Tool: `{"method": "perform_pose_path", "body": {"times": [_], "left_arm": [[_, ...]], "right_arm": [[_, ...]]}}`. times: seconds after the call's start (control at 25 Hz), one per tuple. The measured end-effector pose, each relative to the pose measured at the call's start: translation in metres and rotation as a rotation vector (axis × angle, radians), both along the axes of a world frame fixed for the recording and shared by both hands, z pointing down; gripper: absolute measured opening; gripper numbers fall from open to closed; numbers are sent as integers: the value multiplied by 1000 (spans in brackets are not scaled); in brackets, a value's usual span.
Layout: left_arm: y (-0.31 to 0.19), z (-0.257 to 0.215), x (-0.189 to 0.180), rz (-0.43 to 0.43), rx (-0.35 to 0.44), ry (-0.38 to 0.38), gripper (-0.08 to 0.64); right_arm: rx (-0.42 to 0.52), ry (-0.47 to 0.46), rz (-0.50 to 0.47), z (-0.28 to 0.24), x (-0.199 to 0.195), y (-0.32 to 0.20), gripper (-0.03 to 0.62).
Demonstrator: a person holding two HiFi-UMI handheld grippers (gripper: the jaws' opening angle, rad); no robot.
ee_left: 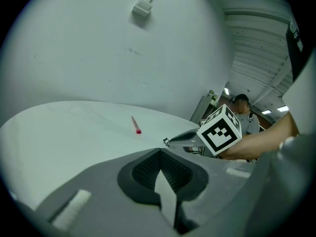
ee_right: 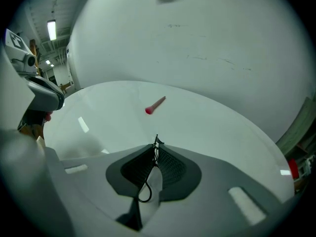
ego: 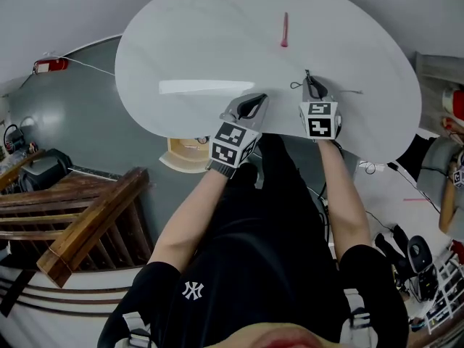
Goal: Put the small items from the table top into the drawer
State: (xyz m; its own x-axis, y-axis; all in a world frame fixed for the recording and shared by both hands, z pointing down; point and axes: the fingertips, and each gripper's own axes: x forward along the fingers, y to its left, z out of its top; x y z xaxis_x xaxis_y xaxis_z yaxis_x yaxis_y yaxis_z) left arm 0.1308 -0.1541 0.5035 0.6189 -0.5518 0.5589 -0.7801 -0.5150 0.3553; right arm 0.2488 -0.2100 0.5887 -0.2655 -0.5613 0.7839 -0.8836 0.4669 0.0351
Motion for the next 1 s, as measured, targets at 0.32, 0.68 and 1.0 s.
{"method": "perform_pose_path", "body": {"times": [0.32, 0.68, 1.0], "left_arm": [[11, -3, -12, -7, -3, -11, 0], [40, -9, -31, -21, 30, -2, 0], [83, -20, -70, -55, 61, 0, 0]], "right_arm": [[3, 10, -6, -6, -4, 5, 31], [64, -76, 27, -38, -24, 20, 31], [112, -98, -28, -67, -81, 63, 30]]}}
